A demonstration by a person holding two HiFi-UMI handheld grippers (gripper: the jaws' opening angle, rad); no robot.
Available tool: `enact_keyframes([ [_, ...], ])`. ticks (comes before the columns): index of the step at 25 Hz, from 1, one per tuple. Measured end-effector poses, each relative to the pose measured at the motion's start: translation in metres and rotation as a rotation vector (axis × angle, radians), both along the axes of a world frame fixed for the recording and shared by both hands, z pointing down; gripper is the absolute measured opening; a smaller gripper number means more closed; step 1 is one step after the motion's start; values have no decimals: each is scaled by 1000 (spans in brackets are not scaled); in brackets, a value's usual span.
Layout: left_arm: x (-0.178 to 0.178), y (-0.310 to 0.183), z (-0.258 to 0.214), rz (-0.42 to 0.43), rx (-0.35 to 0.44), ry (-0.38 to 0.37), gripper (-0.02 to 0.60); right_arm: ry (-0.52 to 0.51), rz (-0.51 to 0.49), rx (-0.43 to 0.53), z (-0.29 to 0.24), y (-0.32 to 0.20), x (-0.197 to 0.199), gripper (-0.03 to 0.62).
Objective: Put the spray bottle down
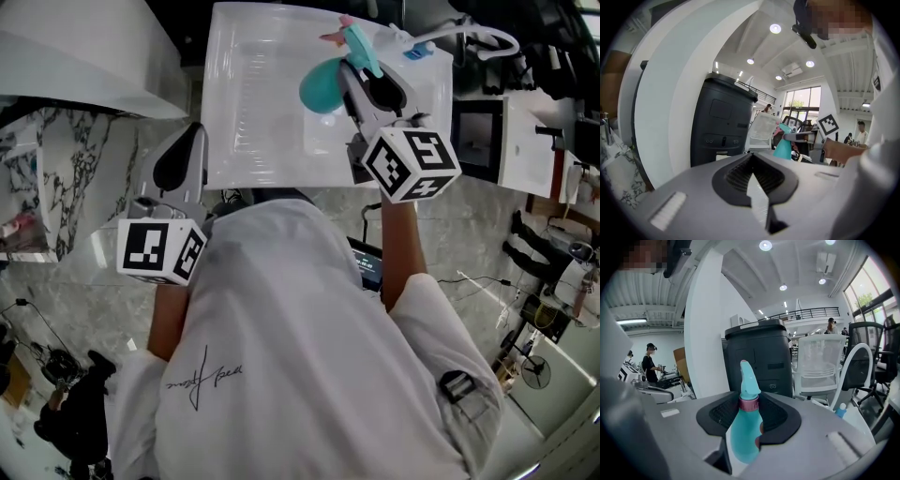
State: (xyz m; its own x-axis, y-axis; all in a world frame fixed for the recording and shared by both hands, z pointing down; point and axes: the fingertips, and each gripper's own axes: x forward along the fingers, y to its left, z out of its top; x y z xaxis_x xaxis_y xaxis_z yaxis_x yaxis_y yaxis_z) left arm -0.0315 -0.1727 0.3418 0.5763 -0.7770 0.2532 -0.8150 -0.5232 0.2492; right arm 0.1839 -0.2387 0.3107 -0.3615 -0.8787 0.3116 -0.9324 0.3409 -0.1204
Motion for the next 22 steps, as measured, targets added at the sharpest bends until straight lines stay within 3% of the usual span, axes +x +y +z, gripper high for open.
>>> enact_keyframes([
  [22, 18, -20, 14, -27, -60, -20, 37, 7, -52, -71, 32, -45, 10, 127],
])
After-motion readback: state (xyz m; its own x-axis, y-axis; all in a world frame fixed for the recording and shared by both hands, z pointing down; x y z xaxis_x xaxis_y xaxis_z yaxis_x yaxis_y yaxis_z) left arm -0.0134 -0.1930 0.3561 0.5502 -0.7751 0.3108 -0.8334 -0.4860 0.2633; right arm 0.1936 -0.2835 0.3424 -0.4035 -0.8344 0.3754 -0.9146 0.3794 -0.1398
